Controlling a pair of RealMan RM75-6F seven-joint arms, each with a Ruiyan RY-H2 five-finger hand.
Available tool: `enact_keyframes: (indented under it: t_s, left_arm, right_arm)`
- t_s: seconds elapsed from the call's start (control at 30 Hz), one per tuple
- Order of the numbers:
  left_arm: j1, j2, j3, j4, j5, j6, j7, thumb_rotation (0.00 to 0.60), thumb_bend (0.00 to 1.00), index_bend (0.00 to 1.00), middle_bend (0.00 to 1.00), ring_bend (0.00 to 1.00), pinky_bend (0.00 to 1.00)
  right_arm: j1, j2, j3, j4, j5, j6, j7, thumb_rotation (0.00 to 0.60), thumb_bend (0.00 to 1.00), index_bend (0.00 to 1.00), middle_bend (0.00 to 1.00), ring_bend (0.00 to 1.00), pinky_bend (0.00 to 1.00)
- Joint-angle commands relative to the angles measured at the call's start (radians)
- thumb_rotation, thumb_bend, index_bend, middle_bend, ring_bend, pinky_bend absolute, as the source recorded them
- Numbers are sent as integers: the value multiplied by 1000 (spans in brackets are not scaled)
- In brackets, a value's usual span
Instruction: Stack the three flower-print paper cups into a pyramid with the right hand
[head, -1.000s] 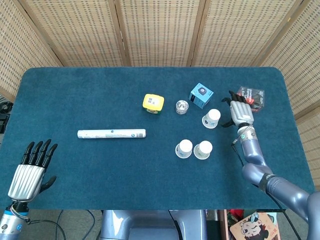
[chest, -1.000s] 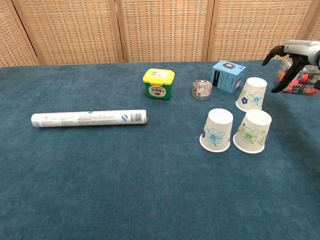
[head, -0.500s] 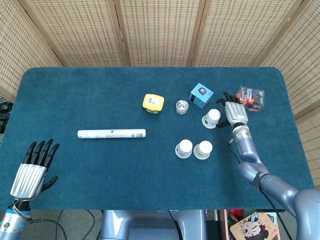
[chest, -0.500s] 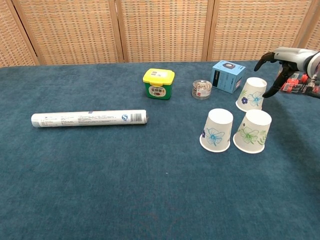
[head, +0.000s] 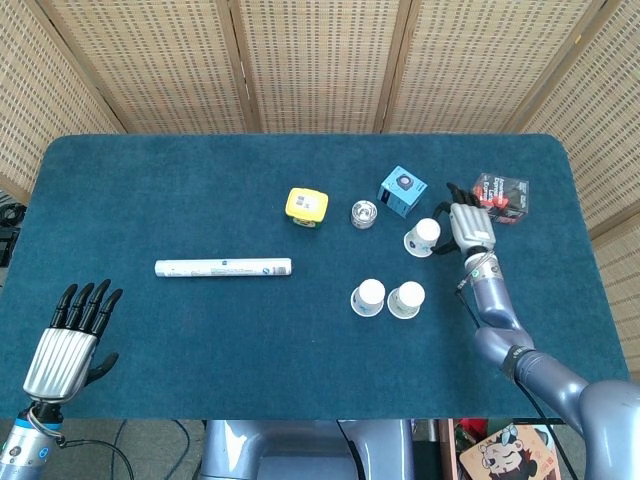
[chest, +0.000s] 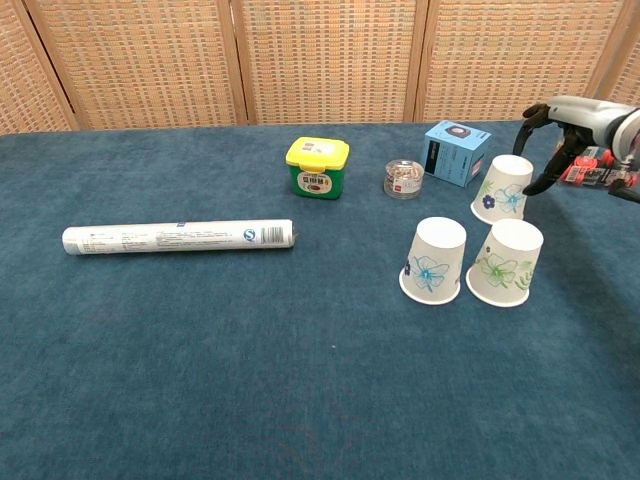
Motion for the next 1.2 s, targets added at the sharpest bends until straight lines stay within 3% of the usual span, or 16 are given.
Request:
enact_keyframes:
  t_s: [0.03,0.63,1.0,1.2]
  left_arm:
    - [-1,0,1,0,0,-2,1,600,206,0,0,0,0]
    - [-6,0,1,3,-7,-11,-10,600,206,0,0,0,0]
    - [-6,3,1,2,-6,-7,-18,600,206,0,0,0,0]
    - [-8,6,4,1,-2,-9,-28,600,206,0,0,0,0]
  right_arm:
    - [-2,-2,-1,-1,-10,-1,6,600,122,452,55,0,0]
    - [1,-20,7,-32,-27,-2,11,600,122,454,45,0,0]
    - [-6,-7,9,-73,-19,22,-19,600,122,511,72,0,0]
    - [-34,94,28,-244,-26,110,-64,600,122,511,72,0,0]
